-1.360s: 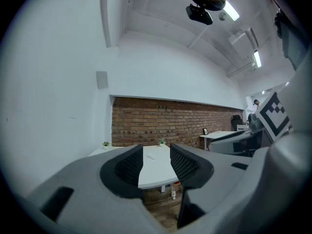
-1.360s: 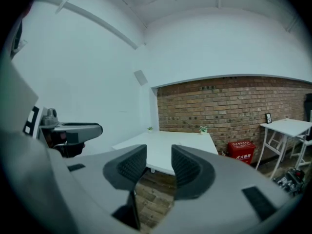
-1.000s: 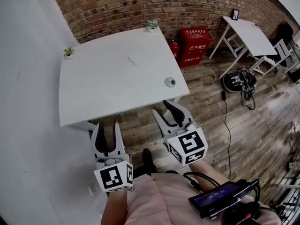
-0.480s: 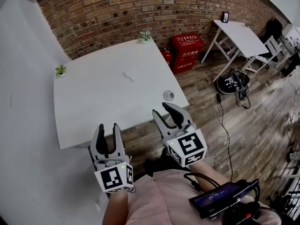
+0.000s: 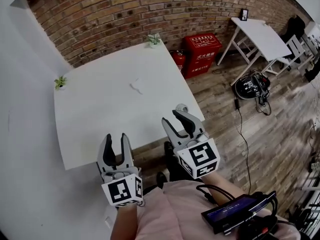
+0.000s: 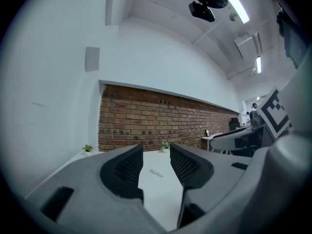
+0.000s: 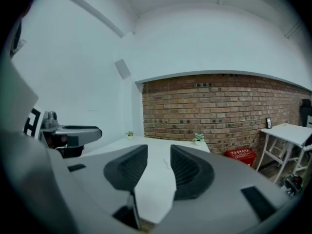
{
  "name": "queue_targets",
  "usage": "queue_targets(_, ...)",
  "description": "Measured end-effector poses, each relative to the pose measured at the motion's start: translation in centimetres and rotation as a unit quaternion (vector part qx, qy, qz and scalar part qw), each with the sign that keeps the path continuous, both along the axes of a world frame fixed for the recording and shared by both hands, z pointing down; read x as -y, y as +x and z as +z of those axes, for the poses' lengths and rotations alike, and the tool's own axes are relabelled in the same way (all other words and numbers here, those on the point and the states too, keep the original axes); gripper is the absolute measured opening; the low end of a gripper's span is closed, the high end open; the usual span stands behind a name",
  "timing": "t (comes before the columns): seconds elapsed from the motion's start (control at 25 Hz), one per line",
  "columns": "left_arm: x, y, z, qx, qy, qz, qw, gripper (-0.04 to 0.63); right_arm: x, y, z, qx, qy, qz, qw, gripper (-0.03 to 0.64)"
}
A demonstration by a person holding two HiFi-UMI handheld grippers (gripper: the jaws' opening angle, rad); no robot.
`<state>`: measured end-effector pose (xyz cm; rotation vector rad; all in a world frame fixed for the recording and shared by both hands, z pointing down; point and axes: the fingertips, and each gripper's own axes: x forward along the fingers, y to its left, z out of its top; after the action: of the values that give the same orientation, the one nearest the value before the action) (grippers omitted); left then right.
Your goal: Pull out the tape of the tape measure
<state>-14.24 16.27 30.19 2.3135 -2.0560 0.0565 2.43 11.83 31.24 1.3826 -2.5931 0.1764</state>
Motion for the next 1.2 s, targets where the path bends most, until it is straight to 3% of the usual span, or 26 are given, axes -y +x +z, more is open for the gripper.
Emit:
queue_targets(0.52, 10.8, 2.0, 1.8, 0.033, -0.047, -0.041, 0.9975, 0.181, 13.4, 1.2, 2.7, 0.028, -0.040, -0.043, 0.998, 0.152)
queue_targets(0.72, 14.8, 2.7, 0.5, 0.038, -0.041, -0.063, 0.9964, 0.181, 18.1, 1.0, 1.6, 0.040, -0.033, -0.069, 0.996, 0.152)
queue_targets(0.96, 16.4, 2.5, -1.0, 0.038, -0.032, -0.078, 0.9957, 0.181, 20.0, -0.2, 0.9, 0.040, -0.032, -0.088, 0.995, 0.152)
queue_targets(1.2, 19.1, -0.4, 0.1, 0.026, -0.046, -0.085, 0.9950, 0.181, 22.3, -2.7, 2.5, 0.023, -0.051, -0.096, 0.994, 0.163)
